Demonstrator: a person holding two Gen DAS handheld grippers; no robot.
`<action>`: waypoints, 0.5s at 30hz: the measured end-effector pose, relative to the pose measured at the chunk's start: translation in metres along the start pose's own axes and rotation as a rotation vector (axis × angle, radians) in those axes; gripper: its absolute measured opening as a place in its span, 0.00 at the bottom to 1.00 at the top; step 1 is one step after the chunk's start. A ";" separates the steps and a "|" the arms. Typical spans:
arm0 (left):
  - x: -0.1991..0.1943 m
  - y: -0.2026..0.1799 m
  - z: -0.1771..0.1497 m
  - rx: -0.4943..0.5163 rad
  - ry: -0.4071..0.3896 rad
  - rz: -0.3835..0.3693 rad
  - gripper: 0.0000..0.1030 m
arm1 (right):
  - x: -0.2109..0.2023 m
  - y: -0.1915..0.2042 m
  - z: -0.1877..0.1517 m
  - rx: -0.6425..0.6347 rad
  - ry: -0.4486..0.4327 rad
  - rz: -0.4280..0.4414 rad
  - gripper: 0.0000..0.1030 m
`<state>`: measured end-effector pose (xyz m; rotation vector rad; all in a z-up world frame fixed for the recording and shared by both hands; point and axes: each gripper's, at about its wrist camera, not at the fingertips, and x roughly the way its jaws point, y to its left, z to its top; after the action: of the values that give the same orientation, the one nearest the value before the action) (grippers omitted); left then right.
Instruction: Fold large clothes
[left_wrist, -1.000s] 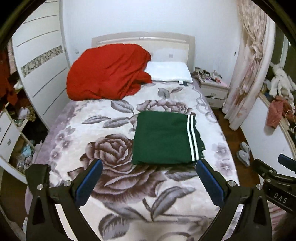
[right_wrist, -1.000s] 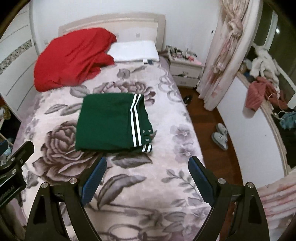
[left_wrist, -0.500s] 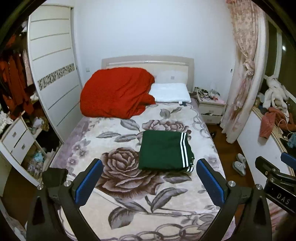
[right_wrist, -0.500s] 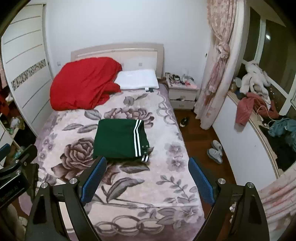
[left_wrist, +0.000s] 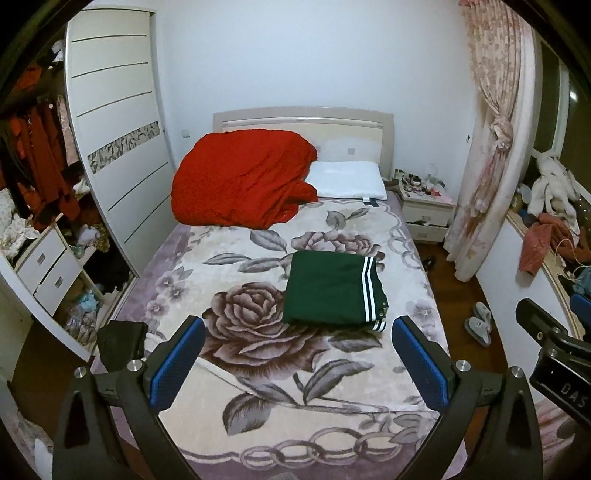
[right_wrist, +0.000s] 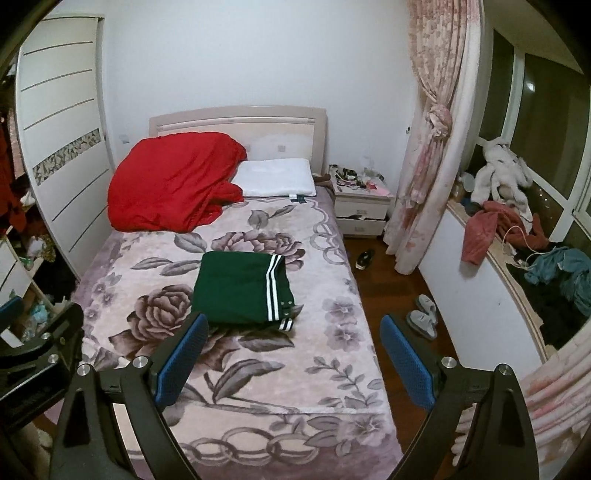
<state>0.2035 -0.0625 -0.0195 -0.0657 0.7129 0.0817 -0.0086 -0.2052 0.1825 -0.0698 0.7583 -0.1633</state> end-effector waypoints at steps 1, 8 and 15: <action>-0.001 0.001 -0.001 -0.002 0.002 -0.001 1.00 | 0.001 0.000 0.002 -0.003 0.001 0.004 0.93; -0.008 0.000 -0.003 -0.008 0.000 -0.007 1.00 | -0.004 0.002 0.008 -0.019 -0.008 0.013 0.93; -0.011 -0.001 -0.002 -0.007 -0.008 -0.017 1.00 | -0.004 0.003 0.008 -0.020 -0.005 0.025 0.94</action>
<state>0.1935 -0.0639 -0.0137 -0.0782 0.7036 0.0685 -0.0054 -0.2017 0.1903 -0.0794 0.7559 -0.1322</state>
